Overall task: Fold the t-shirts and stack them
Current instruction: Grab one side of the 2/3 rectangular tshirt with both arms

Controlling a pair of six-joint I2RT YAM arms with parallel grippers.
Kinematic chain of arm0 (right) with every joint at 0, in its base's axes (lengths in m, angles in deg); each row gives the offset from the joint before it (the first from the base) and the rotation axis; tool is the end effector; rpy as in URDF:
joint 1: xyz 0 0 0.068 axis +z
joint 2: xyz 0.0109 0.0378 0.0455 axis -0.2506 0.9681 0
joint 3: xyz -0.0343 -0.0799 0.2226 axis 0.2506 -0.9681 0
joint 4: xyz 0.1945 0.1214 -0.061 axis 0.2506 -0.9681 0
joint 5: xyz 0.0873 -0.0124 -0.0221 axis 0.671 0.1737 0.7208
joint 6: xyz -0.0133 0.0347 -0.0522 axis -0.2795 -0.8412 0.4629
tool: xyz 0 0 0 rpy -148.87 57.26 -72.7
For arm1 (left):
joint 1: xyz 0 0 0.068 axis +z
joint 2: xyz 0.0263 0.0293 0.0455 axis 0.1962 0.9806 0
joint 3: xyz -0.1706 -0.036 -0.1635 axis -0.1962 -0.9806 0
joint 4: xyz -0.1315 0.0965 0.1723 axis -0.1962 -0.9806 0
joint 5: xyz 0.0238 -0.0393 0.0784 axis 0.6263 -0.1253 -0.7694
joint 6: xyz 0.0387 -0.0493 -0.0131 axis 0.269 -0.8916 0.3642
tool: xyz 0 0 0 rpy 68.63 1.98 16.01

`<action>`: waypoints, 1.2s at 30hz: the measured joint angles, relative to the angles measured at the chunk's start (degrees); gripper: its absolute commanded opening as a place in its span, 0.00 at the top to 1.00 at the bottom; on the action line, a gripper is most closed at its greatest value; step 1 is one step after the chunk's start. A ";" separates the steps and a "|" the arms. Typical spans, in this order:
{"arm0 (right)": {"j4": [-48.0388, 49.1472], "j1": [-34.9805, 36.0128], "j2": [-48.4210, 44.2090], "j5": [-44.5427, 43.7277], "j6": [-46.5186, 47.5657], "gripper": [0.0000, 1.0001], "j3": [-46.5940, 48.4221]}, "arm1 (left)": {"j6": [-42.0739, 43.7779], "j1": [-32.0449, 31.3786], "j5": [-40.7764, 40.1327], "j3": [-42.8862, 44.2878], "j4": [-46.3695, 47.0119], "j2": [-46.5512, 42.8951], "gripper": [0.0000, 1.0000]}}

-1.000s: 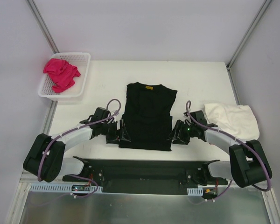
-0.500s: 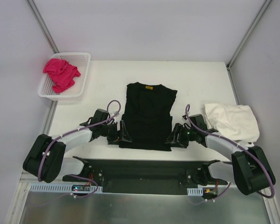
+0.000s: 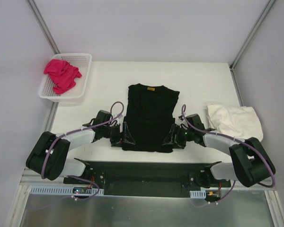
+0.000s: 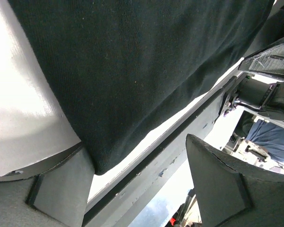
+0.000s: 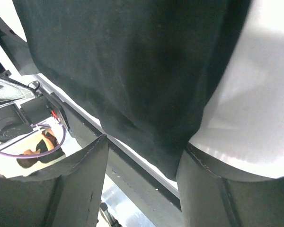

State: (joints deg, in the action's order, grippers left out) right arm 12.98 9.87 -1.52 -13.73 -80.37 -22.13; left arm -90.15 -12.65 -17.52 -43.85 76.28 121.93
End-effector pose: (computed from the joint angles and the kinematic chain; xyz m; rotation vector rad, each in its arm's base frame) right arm 0.1849 0.1146 0.1105 -0.2325 2.5744 1.1028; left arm 0.1931 -0.1189 0.1188 0.0373 2.6050 -1.2395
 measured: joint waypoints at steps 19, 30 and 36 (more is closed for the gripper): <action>6.29 2.38 2.27 -2.01 -3.17 1.00 -2.54 | -0.33 -0.83 0.66 -1.62 4.87 3.91 1.00; 8.02 2.56 -1.11 -2.86 -2.75 0.99 -5.11 | -0.22 -1.25 1.01 -2.67 5.16 1.64 1.00; 9.97 2.56 -3.06 -1.05 -2.71 0.99 -6.47 | -0.13 -1.22 3.13 -2.62 5.11 -3.15 1.00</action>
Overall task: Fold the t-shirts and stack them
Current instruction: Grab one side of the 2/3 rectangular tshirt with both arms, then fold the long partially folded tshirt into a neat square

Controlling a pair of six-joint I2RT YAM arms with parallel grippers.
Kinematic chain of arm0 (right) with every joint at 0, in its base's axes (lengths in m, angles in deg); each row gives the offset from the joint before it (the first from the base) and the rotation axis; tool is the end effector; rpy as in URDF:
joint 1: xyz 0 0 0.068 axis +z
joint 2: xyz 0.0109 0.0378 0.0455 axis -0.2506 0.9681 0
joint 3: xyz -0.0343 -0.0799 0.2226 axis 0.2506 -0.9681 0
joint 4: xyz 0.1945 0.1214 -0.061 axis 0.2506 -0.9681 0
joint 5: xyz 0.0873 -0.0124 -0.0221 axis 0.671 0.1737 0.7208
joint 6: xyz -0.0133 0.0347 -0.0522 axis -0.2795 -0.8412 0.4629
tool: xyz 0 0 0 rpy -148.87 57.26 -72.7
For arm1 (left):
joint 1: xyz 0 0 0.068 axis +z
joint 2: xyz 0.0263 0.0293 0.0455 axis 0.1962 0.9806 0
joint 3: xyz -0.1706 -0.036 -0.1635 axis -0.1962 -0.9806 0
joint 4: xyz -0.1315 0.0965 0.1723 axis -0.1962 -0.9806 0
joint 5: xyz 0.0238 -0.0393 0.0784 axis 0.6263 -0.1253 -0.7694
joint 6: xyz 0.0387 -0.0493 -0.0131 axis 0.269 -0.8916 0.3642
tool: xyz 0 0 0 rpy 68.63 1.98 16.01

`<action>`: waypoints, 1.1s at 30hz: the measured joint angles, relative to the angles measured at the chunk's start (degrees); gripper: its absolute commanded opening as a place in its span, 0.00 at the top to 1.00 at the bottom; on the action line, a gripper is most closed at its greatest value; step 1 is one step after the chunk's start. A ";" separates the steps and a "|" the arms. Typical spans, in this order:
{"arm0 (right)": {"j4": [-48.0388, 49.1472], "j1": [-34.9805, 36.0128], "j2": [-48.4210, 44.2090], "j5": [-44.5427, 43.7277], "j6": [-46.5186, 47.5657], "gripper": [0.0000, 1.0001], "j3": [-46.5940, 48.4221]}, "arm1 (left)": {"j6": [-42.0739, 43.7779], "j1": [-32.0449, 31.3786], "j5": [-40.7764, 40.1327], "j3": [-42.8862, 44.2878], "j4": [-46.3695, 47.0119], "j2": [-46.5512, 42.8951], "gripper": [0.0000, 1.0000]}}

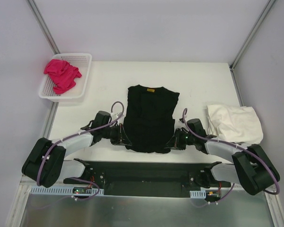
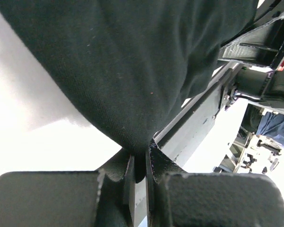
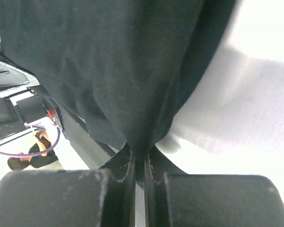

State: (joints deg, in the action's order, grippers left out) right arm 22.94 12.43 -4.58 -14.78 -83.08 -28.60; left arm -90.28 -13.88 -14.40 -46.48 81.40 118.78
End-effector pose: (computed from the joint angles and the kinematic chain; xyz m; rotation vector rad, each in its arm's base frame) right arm 0.1711 0.1176 0.1048 -0.2604 2.4798 1.1357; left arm 0.1859 -0.1232 0.1260 0.1399 2.5096 -1.3327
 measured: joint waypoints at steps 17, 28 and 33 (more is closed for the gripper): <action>-5.95 -1.42 -7.61 -0.33 4.42 0.99 11.39 | 6.27 0.02 -0.81 15.32 -11.30 -5.84 1.00; -7.82 -6.54 -4.79 -0.66 7.56 0.99 19.04 | 10.80 2.14 -3.89 24.46 -14.29 -4.90 1.00; -8.52 -8.26 -1.77 -0.66 8.98 1.00 23.45 | 12.00 3.61 -4.02 26.84 -14.67 -2.01 1.00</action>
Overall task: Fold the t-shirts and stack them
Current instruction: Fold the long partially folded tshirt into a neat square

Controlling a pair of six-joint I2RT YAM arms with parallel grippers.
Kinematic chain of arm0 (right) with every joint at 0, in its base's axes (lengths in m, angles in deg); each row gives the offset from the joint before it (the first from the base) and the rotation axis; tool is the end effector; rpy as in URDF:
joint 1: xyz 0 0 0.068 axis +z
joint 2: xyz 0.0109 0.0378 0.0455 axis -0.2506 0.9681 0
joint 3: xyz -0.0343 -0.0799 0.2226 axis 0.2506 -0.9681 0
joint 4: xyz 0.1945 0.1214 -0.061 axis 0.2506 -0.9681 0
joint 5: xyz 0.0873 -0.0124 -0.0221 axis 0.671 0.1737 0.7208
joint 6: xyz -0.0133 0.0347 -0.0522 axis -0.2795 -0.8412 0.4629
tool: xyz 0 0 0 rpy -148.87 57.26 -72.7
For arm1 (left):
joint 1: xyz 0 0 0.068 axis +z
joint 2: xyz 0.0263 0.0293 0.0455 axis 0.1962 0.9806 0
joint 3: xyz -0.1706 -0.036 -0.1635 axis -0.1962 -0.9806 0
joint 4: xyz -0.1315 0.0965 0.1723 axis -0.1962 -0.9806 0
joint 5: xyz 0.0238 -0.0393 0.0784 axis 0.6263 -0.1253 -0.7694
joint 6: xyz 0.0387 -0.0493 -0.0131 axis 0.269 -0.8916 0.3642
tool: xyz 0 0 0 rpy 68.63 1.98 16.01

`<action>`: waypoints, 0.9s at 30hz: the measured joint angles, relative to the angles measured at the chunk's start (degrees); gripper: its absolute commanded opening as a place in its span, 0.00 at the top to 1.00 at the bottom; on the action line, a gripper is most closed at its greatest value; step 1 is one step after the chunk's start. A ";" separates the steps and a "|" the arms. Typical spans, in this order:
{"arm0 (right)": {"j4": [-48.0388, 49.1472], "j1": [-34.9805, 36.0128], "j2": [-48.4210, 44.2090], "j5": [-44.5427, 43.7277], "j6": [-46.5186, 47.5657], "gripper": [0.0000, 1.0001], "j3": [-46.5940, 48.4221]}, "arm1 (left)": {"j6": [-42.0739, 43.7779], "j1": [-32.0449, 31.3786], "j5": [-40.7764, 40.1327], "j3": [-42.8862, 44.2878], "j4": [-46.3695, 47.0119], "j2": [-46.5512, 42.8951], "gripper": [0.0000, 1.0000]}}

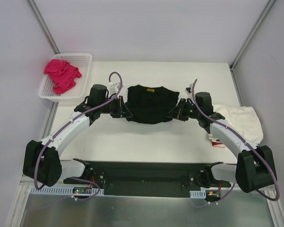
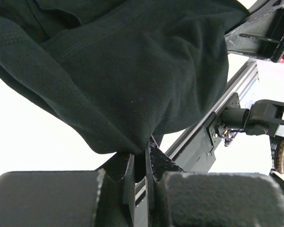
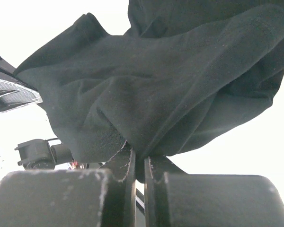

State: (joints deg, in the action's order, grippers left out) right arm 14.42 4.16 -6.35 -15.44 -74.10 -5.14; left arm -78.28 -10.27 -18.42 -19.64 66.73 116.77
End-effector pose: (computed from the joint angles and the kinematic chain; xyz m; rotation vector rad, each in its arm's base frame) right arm 0.2420 0.1100 0.2176 -0.3412 2.1034 0.9969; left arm 0.2407 -0.1271 0.2505 0.3547 2.1605 -1.1461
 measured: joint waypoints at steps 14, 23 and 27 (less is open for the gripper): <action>0.44 -2.27 9.92 -0.96 0.00 0.99 9.27 | 1.20 4.46 0.94 10.21 -0.59 10.78 1.00; 2.82 -3.48 16.09 -1.38 -1.38 0.99 13.68 | 1.42 6.86 3.30 19.32 -1.11 20.13 1.00; 3.76 -4.26 19.06 -1.40 -2.16 0.99 15.58 | 1.46 7.78 4.26 23.69 -1.16 25.62 1.00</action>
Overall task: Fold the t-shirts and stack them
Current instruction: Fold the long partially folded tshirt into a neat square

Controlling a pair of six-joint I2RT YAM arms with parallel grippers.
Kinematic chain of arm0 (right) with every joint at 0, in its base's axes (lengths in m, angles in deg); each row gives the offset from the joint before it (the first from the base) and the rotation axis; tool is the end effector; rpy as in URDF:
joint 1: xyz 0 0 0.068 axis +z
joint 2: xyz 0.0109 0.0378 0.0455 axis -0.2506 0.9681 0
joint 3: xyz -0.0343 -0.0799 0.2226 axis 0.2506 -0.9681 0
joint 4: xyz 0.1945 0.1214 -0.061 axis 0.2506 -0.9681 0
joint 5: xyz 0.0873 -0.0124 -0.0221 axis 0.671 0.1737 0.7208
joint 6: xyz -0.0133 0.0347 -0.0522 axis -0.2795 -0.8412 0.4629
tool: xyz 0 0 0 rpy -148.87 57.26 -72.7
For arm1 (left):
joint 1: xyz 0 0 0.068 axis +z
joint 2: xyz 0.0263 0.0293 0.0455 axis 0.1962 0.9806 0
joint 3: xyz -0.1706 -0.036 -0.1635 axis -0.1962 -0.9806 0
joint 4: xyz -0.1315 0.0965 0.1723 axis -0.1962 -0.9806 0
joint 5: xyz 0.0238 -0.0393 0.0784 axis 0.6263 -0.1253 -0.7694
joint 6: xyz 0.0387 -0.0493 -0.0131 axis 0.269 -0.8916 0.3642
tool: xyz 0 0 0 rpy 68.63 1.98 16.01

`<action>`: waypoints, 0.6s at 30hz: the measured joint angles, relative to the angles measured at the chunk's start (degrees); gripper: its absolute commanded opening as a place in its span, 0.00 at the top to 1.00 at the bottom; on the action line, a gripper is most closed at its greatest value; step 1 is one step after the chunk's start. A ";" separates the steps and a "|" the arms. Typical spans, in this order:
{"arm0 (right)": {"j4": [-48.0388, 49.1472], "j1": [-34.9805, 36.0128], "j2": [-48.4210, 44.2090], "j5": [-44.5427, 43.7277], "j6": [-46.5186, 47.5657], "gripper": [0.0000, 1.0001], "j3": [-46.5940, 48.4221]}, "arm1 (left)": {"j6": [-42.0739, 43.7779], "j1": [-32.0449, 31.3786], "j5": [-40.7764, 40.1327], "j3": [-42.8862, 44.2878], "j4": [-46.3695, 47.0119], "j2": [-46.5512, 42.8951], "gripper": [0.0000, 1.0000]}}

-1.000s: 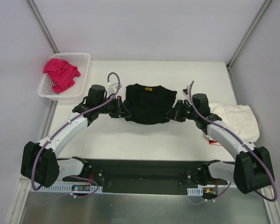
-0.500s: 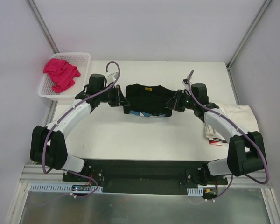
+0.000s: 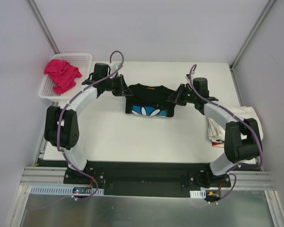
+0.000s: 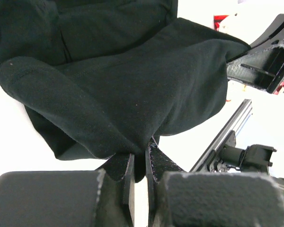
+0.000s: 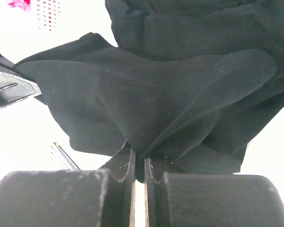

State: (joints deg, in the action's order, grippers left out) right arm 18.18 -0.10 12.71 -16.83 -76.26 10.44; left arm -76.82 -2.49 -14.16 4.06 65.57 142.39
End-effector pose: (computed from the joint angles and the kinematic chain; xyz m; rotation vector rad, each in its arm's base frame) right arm 0.3190 0.1086 0.2181 -0.2075 2.1087 0.9505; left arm 0.3472 -0.1188 0.2497 0.2594 2.1867 -1.1384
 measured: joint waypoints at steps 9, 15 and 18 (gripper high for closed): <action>3.61 -2.05 9.92 0.52 -3.15 0.99 4.46 | -0.24 0.98 3.67 9.27 0.02 12.74 1.00; 5.05 -3.19 17.38 1.57 -4.81 0.99 10.08 | -0.70 1.55 4.81 13.77 0.04 18.93 1.00; 5.51 -3.76 20.85 2.38 -5.77 0.99 12.79 | -1.36 1.68 5.31 16.83 0.02 22.38 1.00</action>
State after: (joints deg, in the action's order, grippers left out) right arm 23.69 -3.86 33.56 -14.45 -82.03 23.23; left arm -78.18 -0.81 -8.85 20.89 65.60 164.77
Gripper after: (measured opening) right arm 0.044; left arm 0.033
